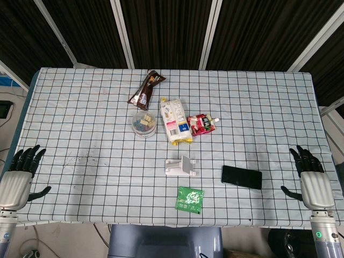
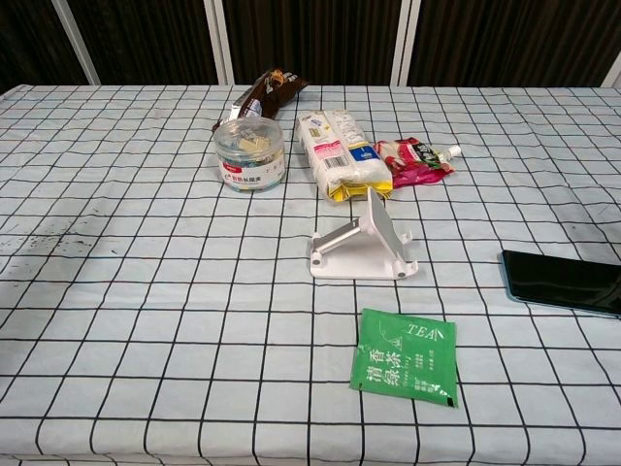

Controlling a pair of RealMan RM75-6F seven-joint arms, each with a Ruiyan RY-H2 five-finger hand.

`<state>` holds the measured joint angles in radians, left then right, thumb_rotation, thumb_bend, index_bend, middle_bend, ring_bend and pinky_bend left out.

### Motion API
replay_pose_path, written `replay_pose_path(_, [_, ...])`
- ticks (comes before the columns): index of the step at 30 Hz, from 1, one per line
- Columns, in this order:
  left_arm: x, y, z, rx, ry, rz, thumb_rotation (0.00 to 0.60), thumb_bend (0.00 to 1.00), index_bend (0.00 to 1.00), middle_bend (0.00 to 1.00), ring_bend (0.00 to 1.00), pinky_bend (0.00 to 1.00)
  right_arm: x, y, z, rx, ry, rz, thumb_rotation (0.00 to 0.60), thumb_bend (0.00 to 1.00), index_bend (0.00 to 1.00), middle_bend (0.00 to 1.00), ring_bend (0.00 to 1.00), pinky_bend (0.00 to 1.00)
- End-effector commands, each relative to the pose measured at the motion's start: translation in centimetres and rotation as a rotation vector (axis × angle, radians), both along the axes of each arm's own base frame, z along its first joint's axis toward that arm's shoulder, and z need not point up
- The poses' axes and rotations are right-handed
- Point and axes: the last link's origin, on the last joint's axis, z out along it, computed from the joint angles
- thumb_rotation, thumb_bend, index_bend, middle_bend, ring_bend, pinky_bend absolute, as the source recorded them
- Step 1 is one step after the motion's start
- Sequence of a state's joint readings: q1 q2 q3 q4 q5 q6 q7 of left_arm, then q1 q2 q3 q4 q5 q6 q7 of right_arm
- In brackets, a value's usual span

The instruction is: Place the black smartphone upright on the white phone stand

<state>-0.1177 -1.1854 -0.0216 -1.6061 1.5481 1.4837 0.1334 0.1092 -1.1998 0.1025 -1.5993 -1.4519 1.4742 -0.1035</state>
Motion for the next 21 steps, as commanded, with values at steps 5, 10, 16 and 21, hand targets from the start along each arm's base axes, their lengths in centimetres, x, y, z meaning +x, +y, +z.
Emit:
replay_pose_path(5, [0.1, 0.1, -0.1, -0.001, 0.001, 0.0, 0.6, 0.0, 0.0, 0.0, 0.0, 0.0, 0.0, 0.0, 0.0, 0.001, 0.005, -0.002, 0.6, 0.06, 0.0, 0.0, 0.0, 0.14])
replay_pose_path(10, [0.1, 0.1, -0.1, -0.002, 0.001, -0.002, 0.6, 0.0, 0.0, 0.0, 0.0, 0.0, 0.1, 0.1, 0.1, 0.0, 0.001, 0.0, 0.6, 0.07, 0.0, 0.0, 0.0, 0.14])
replay_pose_path(16, [0.1, 0.1, -0.1, -0.006, -0.003, -0.002, 0.6, 0.0, 0.0, 0.0, 0.0, 0.0, 0.8, 0.2, -0.2, 0.026, -0.051, -0.003, 0.6, 0.07, 0.0, 0.0, 0.0, 0.14])
replay_pose_path(21, [0.1, 0.1, -0.2, -0.009, -0.005, -0.003, 0.6, 0.0, 0.0, 0.0, 0.0, 0.0, 2.4, -0.2, -0.7, 0.05, -0.085, 0.003, 0.6, 0.09, 0.0, 0.02, 0.0, 0.14])
